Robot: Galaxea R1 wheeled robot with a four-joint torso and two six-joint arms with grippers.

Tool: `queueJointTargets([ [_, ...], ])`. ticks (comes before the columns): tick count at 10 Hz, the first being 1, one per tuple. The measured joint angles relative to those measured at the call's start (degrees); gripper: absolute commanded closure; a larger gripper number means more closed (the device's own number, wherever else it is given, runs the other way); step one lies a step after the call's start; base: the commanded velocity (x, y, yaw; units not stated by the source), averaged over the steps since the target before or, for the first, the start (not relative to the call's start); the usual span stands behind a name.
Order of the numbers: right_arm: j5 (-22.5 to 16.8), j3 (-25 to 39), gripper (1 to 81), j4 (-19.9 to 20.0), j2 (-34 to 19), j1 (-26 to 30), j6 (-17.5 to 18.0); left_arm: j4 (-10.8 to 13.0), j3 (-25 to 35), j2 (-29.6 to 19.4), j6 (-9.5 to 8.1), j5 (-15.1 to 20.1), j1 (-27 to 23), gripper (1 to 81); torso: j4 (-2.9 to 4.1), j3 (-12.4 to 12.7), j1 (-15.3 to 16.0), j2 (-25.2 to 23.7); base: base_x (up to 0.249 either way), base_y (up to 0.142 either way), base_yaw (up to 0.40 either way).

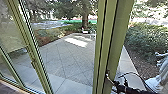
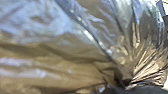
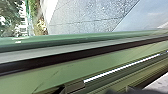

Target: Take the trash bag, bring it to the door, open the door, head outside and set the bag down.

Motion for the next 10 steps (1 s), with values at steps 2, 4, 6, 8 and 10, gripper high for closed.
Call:
queueJointTargets([
  [2, -0.63, 0.46, 1.0, -0.89, -0.67, -0.24, -0.94, 0.0, 0.0, 0.02, 0.02, -0.04, -0.52, 81.1, 0.0, 0.0, -0.06, -0.02, 0.102, 0.0, 0.0],
  [4, -0.87, 0.38, 1.0, -0.56, -1.02, -0.05, -0.85, 0.0, 0.0, 0.02, 0.02, -0.06, -0.63, 81.1, -0.02, 0.0, -0.09, -0.05, 0.102, 0.0, 0.0],
  [6, -1.13, -1.13, 1.0, 0.28, -0.91, 0.55, -0.46, 0.0, 0.0, 0.02, 0.02, -0.06, -0.63, 81.1, -0.02, -0.02, -0.06, -0.02, 0.102, 0.0, 0.0],
  [8, -1.16, -3.62, 1.0, 1.27, -0.5, 1.38, 0.2, 0.0, 0.0, 0.02, 0.02, -0.06, -0.63, 81.1, -0.02, -0.02, -0.04, -0.02, 0.102, 0.0, 0.0],
  [10, -1.16, -5.3, 1.0, 2.23, -0.67, 2.6, 1.57, 0.0, 0.0, 0.04, 0.02, -0.06, -0.8, 81.1, -0.02, -0.09, 0.09, 0.06, 0.0, 0.0, 0.0],
])
